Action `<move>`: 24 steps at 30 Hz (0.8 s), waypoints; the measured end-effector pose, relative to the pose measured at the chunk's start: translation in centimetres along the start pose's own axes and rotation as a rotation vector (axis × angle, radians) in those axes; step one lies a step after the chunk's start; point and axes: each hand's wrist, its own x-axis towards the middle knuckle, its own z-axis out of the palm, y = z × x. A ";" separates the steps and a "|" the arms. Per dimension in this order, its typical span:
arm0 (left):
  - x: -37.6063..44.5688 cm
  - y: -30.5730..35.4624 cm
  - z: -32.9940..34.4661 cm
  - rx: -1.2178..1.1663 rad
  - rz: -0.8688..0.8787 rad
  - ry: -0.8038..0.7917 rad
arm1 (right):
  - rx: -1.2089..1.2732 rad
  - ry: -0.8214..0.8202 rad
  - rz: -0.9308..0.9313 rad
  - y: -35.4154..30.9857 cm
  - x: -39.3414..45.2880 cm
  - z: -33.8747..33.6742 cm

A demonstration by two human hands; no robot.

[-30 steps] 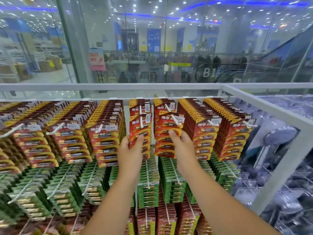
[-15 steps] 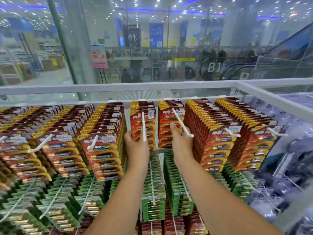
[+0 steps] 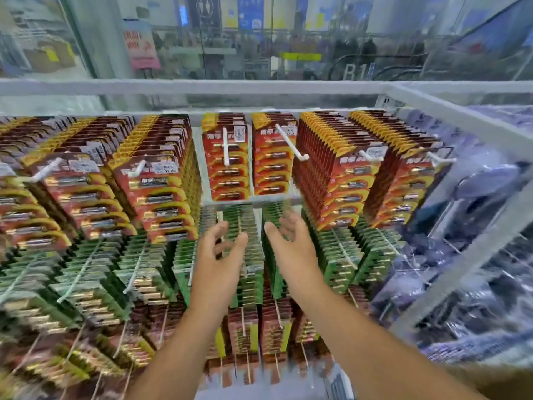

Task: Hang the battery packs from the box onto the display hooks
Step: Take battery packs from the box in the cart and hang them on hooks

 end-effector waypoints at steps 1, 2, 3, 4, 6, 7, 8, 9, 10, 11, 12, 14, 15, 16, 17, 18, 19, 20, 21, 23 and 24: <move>-1.1 -0.2 -0.3 0.004 -0.004 -0.015 | 0.014 -0.024 -0.005 0.7 -1.5 -1.2; -2.2 -0.4 -0.3 0.008 -0.001 -0.032 | 0.017 -0.044 -0.009 1.5 -2.9 -2.5; -3.3 -0.6 -0.1 0.007 -0.001 -0.055 | 0.014 -0.057 -0.005 2.5 -4.2 -4.0; -4.6 -0.7 0.4 0.002 -0.006 -0.079 | 0.014 -0.058 0.005 3.8 -5.3 -5.6; -6.9 -1.1 2.4 -0.011 -0.024 -0.143 | 0.009 -0.007 0.032 6.5 -7.2 -9.2; -8.1 -1.3 3.7 -0.011 -0.040 -0.179 | -0.004 0.025 0.055 7.7 -8.1 -11.3; -8.9 -1.5 5.0 -0.005 -0.042 -0.207 | -0.007 0.051 0.080 8.6 -8.7 -13.0; -9.9 -1.9 6.8 0.008 -0.039 -0.244 | -0.009 0.083 0.104 9.6 -9.4 -15.0; -10.8 -2.5 8.7 0.025 -0.037 -0.284 | -0.005 0.120 0.126 10.4 -10.1 -17.1; -11.8 -3.0 10.8 0.045 -0.038 -0.325 | 0.002 0.162 0.145 11.2 -10.7 -19.3; -12.9 -3.7 12.9 0.057 -0.041 -0.362 | 0.004 0.205 0.162 11.9 -11.4 -21.7; -15.2 -5.1 17.2 0.049 -0.069 -0.416 | -0.015 0.261 0.193 13.7 -12.7 -26.7; -16.4 -5.7 19.2 0.051 -0.096 -0.451 | -0.038 0.281 0.218 14.8 -13.4 -29.3; -17.6 -6.3 21.3 0.062 -0.117 -0.490 | -0.058 0.301 0.245 16.0 -14.1 -31.9; -18.8 -6.9 23.5 0.077 -0.135 -0.521 | -0.079 0.325 0.273 17.2 -14.7 -34.6; -19.9 -7.8 25.6 0.096 -0.153 -0.546 | -0.097 0.342 0.306 18.4 -15.3 -37.1; -21.1 -8.6 27.7 0.119 -0.170 -0.570 | -0.108 0.354 0.343 19.4 -15.8 -39.5; -22.4 -9.5 29.8 0.144 -0.180 -0.588 | -0.109 0.363 0.378 20.5 -16.1 -41.8; -23.6 -10.3 31.8 0.171 -0.187 -0.598 | -0.107 0.367 0.416 21.7 -16.4 -44.0; -25.8 -12.2 35.8 0.227 -0.223 -0.600 | -0.113 0.360 0.493 24.3 -16.8 -48.3; -26.8 -13.3 37.8 0.264 -0.239 -0.598 | -0.107 0.350 0.530 25.6 -16.8 -50.1</move>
